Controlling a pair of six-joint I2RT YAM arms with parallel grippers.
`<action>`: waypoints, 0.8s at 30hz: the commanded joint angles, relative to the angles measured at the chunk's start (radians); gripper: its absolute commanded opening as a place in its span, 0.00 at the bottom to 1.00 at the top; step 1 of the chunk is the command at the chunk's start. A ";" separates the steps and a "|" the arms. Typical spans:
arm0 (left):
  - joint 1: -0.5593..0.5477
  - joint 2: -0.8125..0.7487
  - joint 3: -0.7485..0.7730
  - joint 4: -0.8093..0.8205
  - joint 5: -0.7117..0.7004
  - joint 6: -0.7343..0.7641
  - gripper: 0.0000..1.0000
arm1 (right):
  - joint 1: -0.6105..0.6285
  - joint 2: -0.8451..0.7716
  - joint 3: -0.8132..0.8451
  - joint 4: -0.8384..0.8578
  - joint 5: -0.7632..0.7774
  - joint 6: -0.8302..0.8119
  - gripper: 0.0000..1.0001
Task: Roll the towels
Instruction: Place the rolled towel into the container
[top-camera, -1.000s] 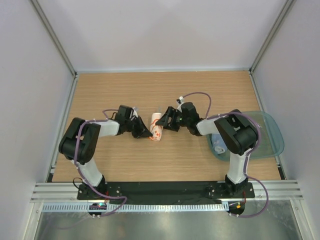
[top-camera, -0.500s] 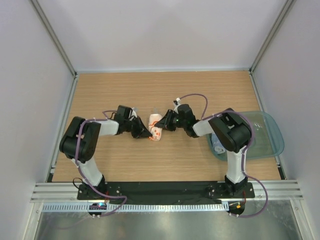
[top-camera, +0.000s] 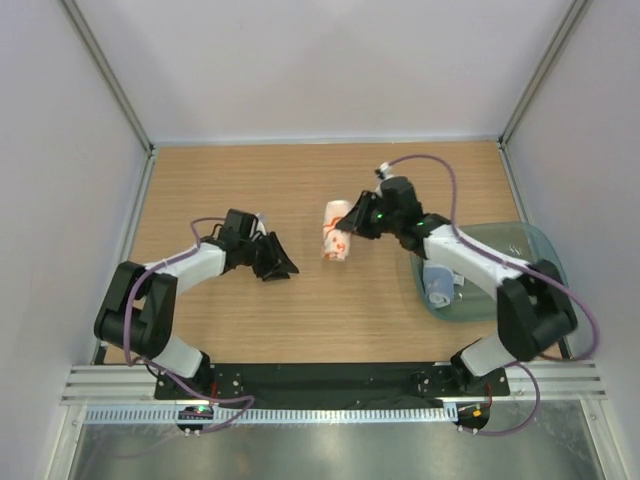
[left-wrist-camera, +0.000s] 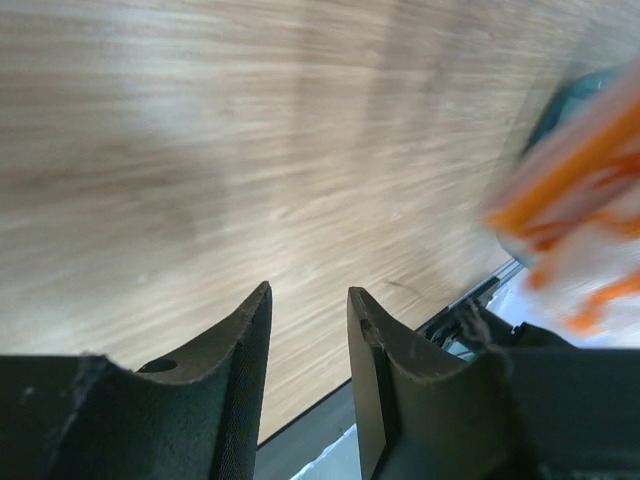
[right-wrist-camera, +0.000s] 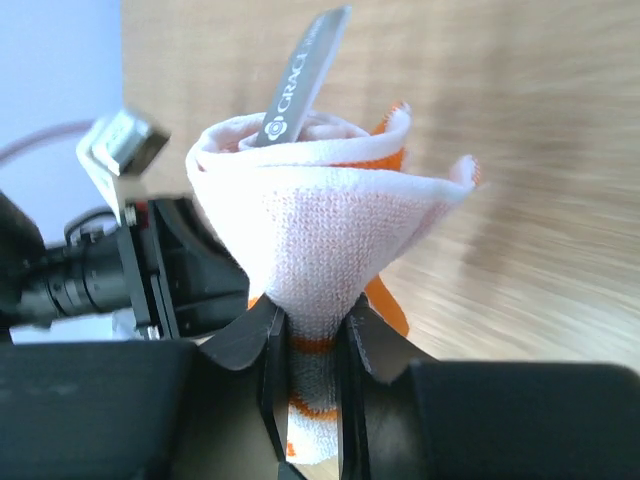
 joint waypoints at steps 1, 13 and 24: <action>-0.005 -0.096 0.017 -0.122 -0.014 0.043 0.38 | -0.064 -0.243 0.081 -0.409 0.258 -0.127 0.01; -0.007 -0.202 0.174 -0.464 -0.108 0.198 0.33 | -0.138 -0.244 0.302 -1.296 1.080 -0.111 0.01; -0.005 -0.262 0.161 -0.522 -0.148 0.226 0.32 | -0.101 -0.072 0.222 -1.100 0.817 -0.203 0.01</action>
